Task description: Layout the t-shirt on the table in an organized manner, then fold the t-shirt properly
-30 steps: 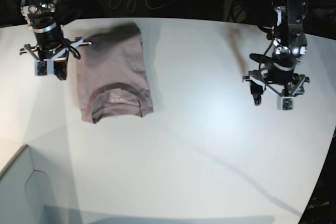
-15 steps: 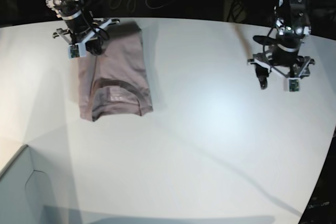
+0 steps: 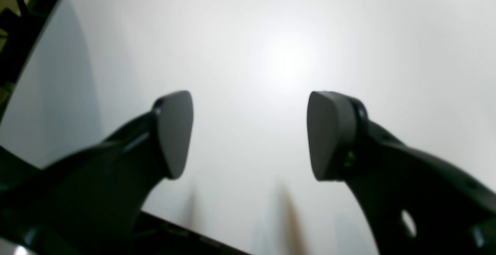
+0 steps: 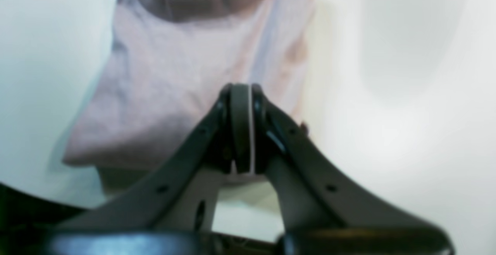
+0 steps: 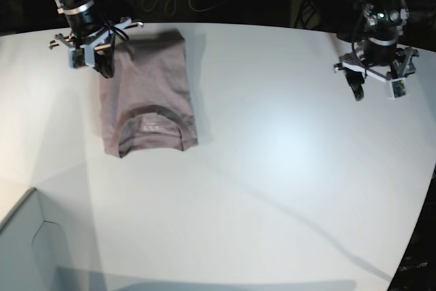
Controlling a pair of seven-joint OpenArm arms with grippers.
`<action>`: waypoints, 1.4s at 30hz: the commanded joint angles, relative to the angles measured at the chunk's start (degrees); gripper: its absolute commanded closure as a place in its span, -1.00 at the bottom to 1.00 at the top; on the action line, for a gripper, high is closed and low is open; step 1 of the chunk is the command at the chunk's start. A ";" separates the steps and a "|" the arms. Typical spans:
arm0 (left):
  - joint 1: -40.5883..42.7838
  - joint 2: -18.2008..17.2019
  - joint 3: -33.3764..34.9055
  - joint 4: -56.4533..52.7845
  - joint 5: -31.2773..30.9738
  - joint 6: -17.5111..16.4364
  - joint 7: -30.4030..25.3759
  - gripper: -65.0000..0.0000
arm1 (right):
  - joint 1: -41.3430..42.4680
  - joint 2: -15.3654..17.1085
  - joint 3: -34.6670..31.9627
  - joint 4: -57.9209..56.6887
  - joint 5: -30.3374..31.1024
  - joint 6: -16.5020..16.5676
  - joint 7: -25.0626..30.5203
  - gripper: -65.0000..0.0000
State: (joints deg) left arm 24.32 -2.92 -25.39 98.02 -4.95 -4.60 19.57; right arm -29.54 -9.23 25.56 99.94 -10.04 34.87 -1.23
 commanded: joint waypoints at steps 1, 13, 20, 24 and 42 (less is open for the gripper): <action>1.49 0.59 0.11 1.81 -0.10 -0.28 -0.89 -0.37 | -1.27 0.23 1.38 1.29 0.68 0.25 1.19 1.00; 15.82 7.18 0.38 6.20 -0.10 -0.28 -0.80 1.00 | -14.02 0.23 7.19 0.15 3.76 0.25 1.02 1.00; 23.29 7.53 7.41 4.00 -0.10 -0.28 -0.80 1.00 | -16.57 0.23 7.36 -0.56 10.79 0.25 1.02 1.00; 23.38 7.36 10.84 -6.72 0.42 -0.19 -0.98 1.00 | -16.57 0.23 7.45 -2.14 10.79 0.25 1.02 1.00; -2.03 6.21 10.93 -56.30 0.42 -0.19 -1.68 1.00 | 0.75 14.29 0.33 -61.57 12.29 0.34 7.52 1.00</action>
State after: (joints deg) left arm 21.26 2.98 -14.55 41.23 -4.40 -4.80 17.56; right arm -27.90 4.97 25.78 37.76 2.04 34.63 6.37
